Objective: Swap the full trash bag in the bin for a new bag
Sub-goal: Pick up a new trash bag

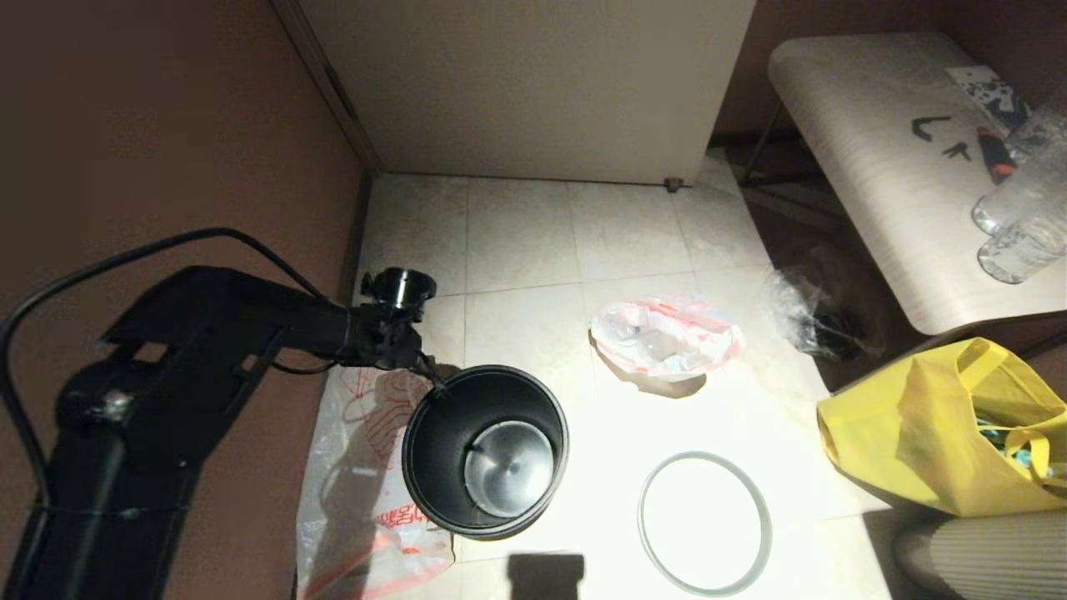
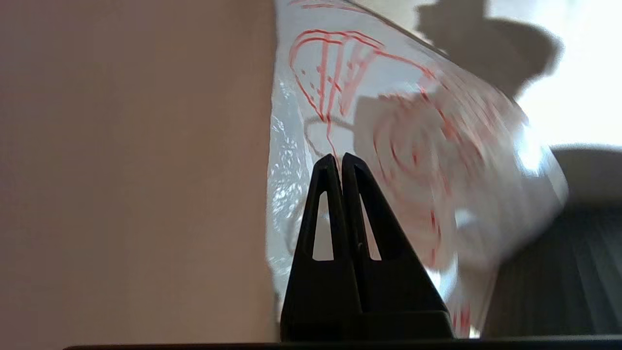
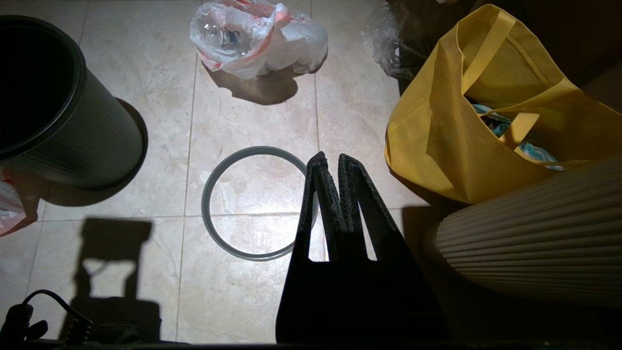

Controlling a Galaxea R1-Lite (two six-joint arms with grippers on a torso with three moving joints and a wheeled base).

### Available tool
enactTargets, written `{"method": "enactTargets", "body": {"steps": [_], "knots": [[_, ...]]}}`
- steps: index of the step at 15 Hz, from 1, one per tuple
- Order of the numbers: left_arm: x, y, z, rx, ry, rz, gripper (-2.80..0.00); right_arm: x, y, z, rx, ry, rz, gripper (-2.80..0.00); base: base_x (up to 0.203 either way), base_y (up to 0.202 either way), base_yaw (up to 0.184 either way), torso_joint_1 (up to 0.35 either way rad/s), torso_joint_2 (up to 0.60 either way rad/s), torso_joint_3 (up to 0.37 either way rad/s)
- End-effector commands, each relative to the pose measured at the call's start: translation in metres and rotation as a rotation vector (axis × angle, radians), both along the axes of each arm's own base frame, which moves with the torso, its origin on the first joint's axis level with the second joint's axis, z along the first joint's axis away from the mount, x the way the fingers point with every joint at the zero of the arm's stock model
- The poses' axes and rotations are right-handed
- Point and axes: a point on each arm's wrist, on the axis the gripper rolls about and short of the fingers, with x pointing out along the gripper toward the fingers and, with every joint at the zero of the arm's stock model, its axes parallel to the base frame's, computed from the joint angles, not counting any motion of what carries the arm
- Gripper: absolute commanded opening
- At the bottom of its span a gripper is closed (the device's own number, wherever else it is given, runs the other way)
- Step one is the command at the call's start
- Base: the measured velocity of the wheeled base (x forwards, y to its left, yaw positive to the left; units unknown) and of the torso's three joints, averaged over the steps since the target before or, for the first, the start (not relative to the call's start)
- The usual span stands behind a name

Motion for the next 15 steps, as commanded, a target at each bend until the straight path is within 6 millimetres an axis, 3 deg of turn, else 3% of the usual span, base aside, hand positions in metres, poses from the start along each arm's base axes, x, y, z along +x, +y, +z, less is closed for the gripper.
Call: {"method": "enactTargets", "body": {"steps": [1,3,7,10,15], "knots": [[0.027,0.001,-0.041,-0.023,0.014,0.075,-2.8,0.0,0.0,0.0,-0.001,0.001,0.001,-2.8,0.0,0.0,0.0,0.0,0.0,0.0],[0.033,-0.001,-0.058,-0.093,-0.02,0.082,-2.8,0.0,0.0,0.0,-0.001,0.001,0.001,-2.8,0.0,0.0,0.0,0.0,0.0,0.0],[0.033,-0.014,-0.057,-0.332,-0.109,0.078,-2.8,0.0,0.0,0.0,-0.001,0.001,0.001,-2.8,0.0,0.0,0.0,0.0,0.0,0.0],[0.027,-0.021,-0.074,-0.433,-0.036,0.089,-2.8,0.0,0.0,0.0,-0.001,0.001,0.001,-2.8,0.0,0.0,0.0,0.0,0.0,0.0],[0.013,-0.061,-0.084,-0.519,0.056,0.001,-2.8,0.0,0.0,0.0,-0.001,0.001,0.001,-2.8,0.0,0.0,0.0,0.0,0.0,0.0]]}}
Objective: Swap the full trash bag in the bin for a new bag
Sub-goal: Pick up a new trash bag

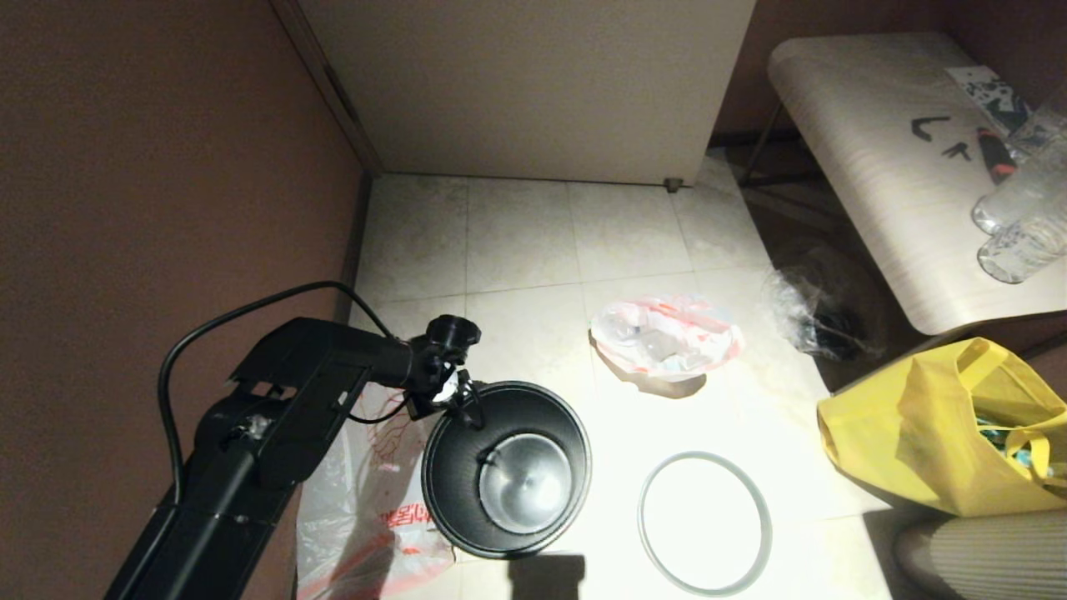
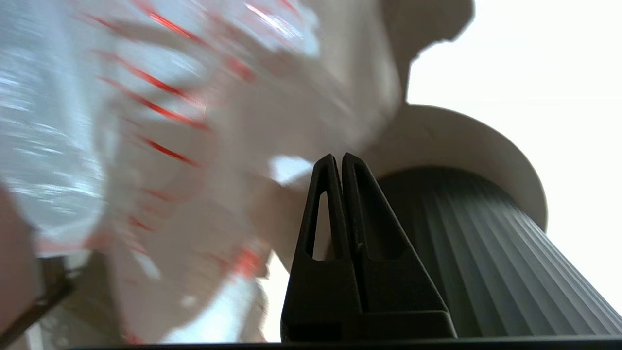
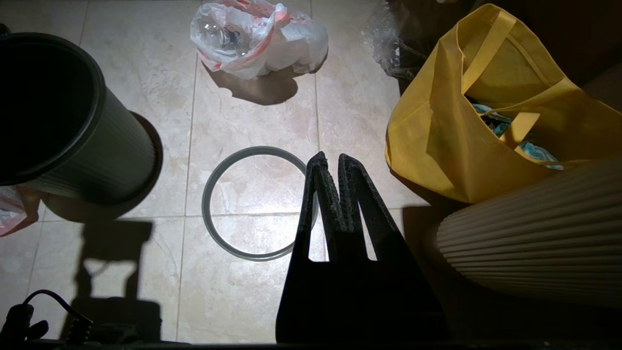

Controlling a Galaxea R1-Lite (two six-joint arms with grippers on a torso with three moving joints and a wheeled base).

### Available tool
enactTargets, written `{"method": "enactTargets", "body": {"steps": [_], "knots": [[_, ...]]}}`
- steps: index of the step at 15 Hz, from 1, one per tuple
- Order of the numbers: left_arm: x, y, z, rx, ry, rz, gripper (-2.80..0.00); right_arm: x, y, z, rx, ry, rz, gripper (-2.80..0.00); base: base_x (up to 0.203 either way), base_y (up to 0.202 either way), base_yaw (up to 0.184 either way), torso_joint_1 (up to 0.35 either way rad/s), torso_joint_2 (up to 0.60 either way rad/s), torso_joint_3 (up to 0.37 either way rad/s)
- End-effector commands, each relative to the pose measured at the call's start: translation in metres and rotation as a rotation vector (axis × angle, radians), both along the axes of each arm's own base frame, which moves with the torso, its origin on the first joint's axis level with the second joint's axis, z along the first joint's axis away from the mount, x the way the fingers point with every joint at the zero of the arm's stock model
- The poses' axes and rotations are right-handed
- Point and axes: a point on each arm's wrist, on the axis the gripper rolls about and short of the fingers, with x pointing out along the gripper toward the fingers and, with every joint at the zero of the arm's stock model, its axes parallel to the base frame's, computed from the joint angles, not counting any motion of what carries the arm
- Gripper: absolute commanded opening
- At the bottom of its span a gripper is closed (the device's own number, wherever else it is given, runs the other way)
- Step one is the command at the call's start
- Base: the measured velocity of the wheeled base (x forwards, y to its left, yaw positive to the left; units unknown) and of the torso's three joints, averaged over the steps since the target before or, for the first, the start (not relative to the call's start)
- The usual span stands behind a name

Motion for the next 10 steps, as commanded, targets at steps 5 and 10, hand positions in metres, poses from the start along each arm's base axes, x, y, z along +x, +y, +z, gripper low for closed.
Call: {"method": "enactTargets", "body": {"steps": [5,10], "knots": [[0.002,0.009,0.006,0.021,-0.03,0.049,-2.8,0.0,0.0,0.0,-0.001,0.001,0.001,-2.8,0.0,0.0,0.0,0.0,0.0,0.0],[-0.002,0.023,0.014,0.095,-0.06,0.194,0.0,0.0,0.0,0.0,-0.001,0.001,0.001,-2.8,0.0,0.0,0.0,0.0,0.0,0.0]]}}
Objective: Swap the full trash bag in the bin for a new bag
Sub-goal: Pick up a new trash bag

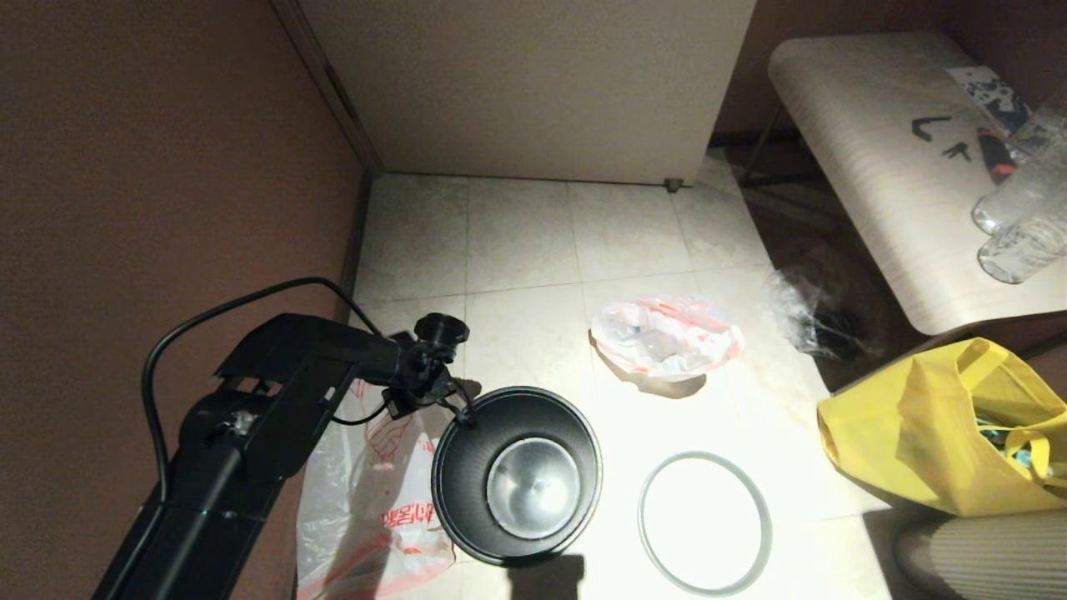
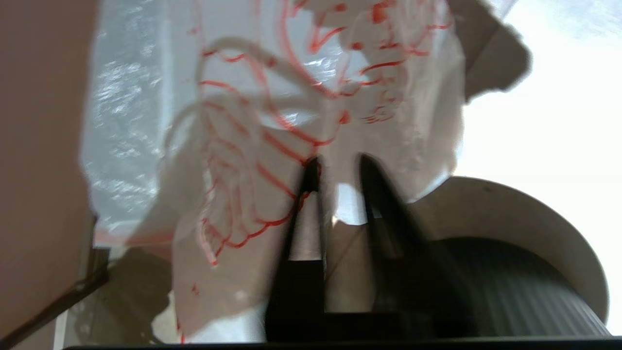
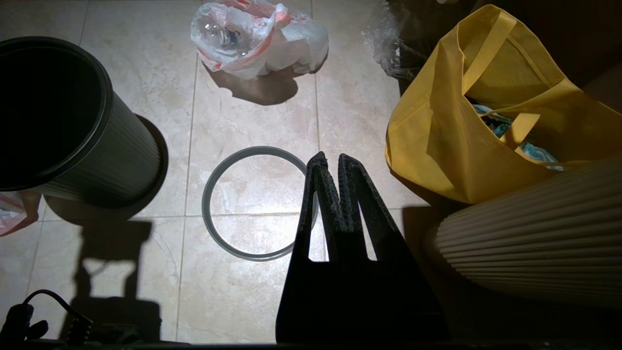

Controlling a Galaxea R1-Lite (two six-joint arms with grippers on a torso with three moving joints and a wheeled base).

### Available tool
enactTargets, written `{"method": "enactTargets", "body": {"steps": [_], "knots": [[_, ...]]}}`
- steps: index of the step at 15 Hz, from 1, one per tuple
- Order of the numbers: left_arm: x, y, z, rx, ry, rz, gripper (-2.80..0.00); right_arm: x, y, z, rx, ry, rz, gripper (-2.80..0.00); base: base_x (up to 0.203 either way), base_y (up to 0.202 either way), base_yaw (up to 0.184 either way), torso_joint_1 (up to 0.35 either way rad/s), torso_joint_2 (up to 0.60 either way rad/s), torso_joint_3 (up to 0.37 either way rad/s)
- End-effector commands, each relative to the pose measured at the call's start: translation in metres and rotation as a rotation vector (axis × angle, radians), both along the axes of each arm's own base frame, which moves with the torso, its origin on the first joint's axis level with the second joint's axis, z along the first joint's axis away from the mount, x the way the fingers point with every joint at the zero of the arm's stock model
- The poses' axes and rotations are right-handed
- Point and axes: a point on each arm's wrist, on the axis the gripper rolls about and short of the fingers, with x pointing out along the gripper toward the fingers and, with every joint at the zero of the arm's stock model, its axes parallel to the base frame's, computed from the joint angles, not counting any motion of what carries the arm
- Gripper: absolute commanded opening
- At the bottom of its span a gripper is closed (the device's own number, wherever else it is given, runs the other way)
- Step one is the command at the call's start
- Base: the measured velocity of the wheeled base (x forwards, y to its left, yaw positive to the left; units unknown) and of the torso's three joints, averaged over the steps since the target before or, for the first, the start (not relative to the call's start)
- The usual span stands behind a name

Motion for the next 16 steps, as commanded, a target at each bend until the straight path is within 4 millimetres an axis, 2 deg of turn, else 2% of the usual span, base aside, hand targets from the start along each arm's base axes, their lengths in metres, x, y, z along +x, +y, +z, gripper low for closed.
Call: {"method": "enactTargets", "body": {"steps": [1,11,16], "knots": [[-0.001,0.0,0.009,0.005,-0.028,0.026,0.0,0.0,0.0,0.0,-0.001,0.002,0.001,-2.8,0.0,0.0,0.0,0.0,0.0,0.0],[0.009,0.002,-0.012,0.095,-0.089,0.101,0.0,0.0,0.0,0.0,-0.001,0.002,0.001,-2.8,0.0,0.0,0.0,0.0,0.0,0.0],[0.013,0.003,-0.041,0.171,-0.088,0.117,0.0,0.0,0.0,0.0,-0.001,0.002,0.001,-2.8,0.0,0.0,0.0,0.0,0.0,0.0]]}}
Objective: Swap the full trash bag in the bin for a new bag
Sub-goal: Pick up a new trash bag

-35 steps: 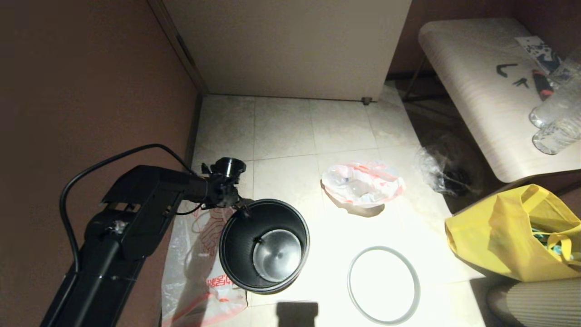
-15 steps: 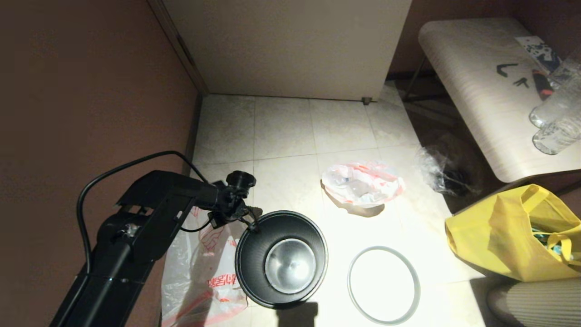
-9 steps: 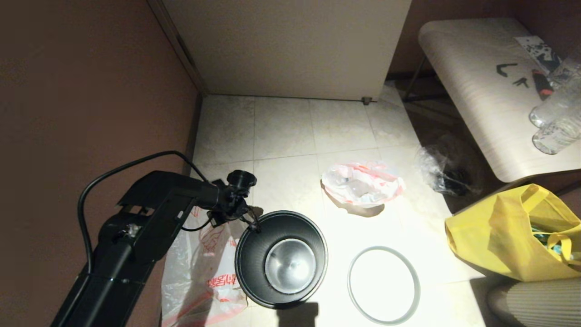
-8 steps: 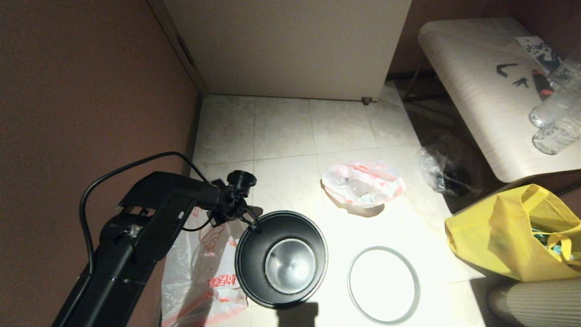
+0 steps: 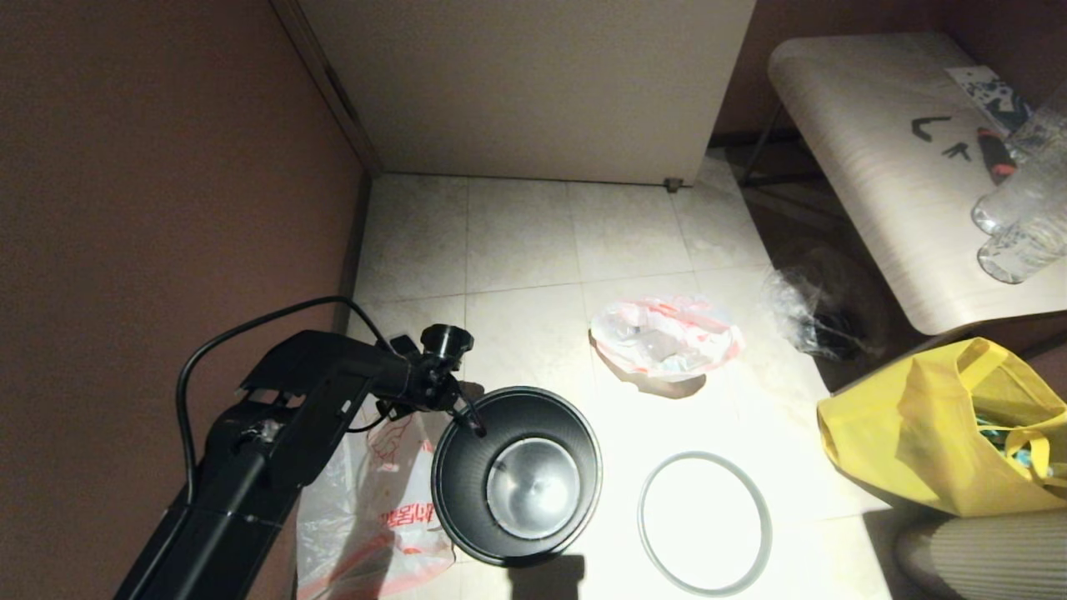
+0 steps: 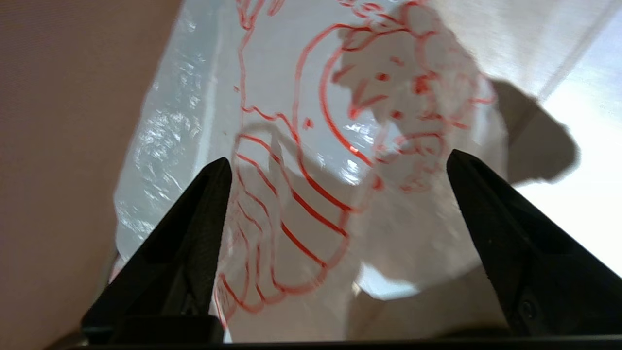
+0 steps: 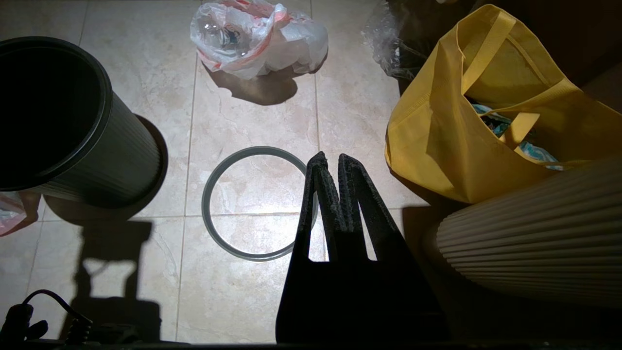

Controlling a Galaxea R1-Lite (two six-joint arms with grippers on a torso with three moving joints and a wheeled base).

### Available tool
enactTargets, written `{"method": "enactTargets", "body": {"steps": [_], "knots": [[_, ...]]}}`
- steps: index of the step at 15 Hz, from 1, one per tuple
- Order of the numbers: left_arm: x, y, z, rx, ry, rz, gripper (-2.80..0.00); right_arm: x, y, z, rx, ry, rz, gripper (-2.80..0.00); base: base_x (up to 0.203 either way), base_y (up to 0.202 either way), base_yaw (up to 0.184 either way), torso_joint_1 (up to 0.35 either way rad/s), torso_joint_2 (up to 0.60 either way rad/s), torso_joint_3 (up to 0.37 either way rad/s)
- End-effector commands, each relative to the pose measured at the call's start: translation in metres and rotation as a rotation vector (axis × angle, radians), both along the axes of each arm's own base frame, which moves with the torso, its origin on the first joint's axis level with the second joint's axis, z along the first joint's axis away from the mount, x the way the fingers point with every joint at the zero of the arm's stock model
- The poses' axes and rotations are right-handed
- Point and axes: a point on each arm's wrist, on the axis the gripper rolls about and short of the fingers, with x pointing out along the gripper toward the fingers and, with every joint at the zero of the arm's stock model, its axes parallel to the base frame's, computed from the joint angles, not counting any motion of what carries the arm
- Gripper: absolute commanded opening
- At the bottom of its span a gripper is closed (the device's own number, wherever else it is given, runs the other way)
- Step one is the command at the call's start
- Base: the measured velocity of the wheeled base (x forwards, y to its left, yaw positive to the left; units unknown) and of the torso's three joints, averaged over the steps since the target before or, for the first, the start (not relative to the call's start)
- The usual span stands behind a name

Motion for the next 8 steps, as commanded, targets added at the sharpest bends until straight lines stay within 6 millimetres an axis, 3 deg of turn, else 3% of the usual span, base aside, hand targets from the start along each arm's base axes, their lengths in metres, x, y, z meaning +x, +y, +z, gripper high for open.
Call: {"method": "enactTargets", "body": {"steps": [1,5,6,8], "knots": [[-0.001,0.001,-0.02,0.023,0.023,0.015,0.0,0.0,0.0,0.0,-0.001,0.001,0.001,-2.8,0.0,0.0,0.0,0.0,0.0,0.0],[-0.003,0.001,-0.041,0.05,0.069,0.017,0.0,0.0,0.0,0.0,-0.001,0.001,0.001,-2.8,0.0,0.0,0.0,0.0,0.0,0.0],[-0.004,0.001,-0.045,0.061,0.086,0.009,-2.8,0.0,0.0,0.0,-0.001,0.001,0.001,-2.8,0.0,0.0,0.0,0.0,0.0,0.0],[-0.005,0.001,-0.05,0.071,0.107,0.001,-2.8,0.0,0.0,0.0,-0.001,0.001,0.001,-2.8,0.0,0.0,0.0,0.0,0.0,0.0]]}}
